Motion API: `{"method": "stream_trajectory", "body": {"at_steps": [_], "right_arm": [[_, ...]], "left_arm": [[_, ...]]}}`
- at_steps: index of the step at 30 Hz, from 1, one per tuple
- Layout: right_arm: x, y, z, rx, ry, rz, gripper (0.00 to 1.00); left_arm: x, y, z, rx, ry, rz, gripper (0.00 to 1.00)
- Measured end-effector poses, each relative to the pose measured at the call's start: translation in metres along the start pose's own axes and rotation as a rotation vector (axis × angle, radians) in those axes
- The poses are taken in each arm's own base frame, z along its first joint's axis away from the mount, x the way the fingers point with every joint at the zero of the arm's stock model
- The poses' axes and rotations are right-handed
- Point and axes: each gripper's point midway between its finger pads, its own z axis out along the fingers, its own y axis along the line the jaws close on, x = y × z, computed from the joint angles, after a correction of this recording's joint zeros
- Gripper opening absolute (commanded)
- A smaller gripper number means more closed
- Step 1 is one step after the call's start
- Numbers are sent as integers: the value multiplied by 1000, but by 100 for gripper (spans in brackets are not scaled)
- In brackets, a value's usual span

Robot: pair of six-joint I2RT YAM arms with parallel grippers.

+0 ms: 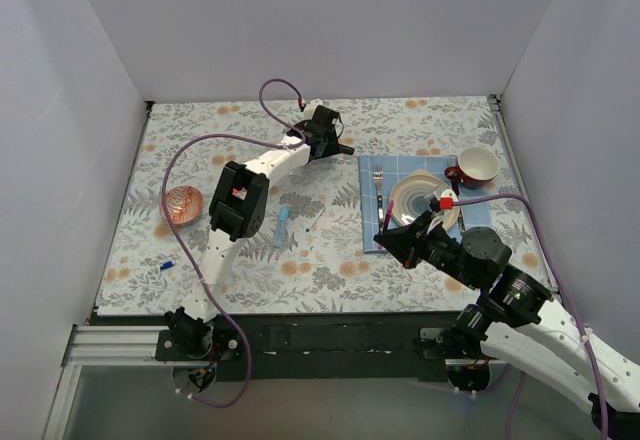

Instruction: Insert the pens into the pen caps

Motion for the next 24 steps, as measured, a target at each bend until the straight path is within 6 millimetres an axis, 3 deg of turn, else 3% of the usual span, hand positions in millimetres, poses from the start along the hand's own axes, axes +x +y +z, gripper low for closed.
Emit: {"method": "stream_trajectory", "body": {"at_steps": [18, 24], "right_arm": [[-8, -5, -1, 32, -29, -20, 1], [-9, -6, -1, 35, -30, -22, 1]], "left_arm": [[-3, 12, 7, -43, -19, 160, 53], [-1, 17, 6, -57, -9, 214, 41]]}}
